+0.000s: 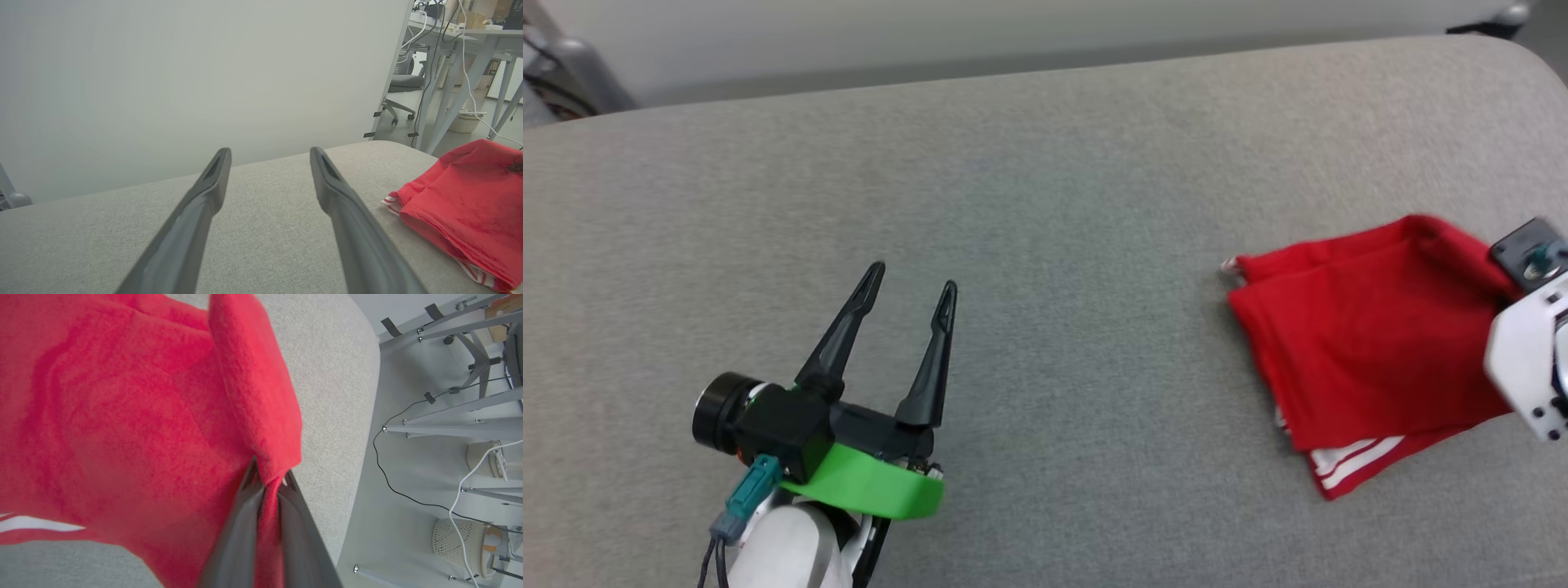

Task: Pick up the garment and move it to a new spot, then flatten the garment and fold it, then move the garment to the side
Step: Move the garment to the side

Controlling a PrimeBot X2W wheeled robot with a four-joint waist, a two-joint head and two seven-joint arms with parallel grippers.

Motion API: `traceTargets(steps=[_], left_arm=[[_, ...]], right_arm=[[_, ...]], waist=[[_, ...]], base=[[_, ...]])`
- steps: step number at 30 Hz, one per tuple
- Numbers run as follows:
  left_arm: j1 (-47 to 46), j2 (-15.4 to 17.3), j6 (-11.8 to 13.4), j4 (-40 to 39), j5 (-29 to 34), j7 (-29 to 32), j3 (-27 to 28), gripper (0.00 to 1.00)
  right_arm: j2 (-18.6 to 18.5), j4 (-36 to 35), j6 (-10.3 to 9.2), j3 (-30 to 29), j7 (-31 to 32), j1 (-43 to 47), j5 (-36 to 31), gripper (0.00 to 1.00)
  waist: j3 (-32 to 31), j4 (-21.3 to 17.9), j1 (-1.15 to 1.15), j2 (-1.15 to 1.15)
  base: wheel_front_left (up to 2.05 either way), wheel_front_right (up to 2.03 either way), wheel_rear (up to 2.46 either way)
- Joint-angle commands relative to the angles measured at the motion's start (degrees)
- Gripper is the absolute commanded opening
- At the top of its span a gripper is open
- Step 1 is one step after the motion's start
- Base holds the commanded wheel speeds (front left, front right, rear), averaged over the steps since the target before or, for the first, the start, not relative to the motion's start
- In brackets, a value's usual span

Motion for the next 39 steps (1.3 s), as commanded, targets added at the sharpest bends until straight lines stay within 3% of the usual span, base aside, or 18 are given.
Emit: traceTargets(steps=[1,11,19,30,31,32,39], left_arm=[[-1.4,0.8,-0.2,-0.5,0.5,-0.3,-0.4,1.00],[-6.6,6.1,-0.2,-5.0,1.7,-0.3,-1.2,1.00],[-9.3,10.0,-0.2,-10.2,2.1,1.4,-0.1,1.00],[-11.6,11.4,0.2,-16.1,2.5,4.3,-0.1,1.00],[-11.5,11.5,0.3,-16.3,2.5,4.3,-0.1,1.00],[-11.5,11.5,0.4,-16.3,2.5,4.3,-0.1,1.00],[-11.2,10.2,0.9,-13.9,1.8,2.6,-0.7,1.00]], right_arm=[[-0.8,1.3,-0.04,-0.1,-0.9,-1.8,-0.7,0.00],[-4.8,17.5,-0.04,-4.0,-10.8,-9.1,-3.5,0.00],[-2.6,29.7,-0.04,-9.0,-19.9,-15.3,-7.3,0.00],[0.5,43.0,-0.04,-18.9,-27.2,-21.8,-14.8,0.00],[0.9,43.8,-0.04,-19.6,-27.8,-22.2,-15.4,0.56],[1.1,44.6,-0.04,-20.4,-28.1,-22.6,-15.8,1.00],[2.6,47.8,-0.04,-23.1,-32.4,-24.1,-19.7,1.00]], waist=[[5.7,-5.4,0.00,0.68],[14.5,-9.1,0.00,0.68],[19.4,-9.8,0.00,0.68],[23.4,-8.1,0.00,0.68],[23.5,-7.9,0.00,0.68],[23.5,-7.8,0.00,0.68],[20.0,-6.3,0.00,0.68]], base=[[0.00,0.00,0.00],[0.00,0.00,0.00],[0.00,0.00,0.00],[0.00,0.00,0.00],[0.00,0.00,0.00],[0.00,0.00,0.00],[0.00,0.00,0.00]])
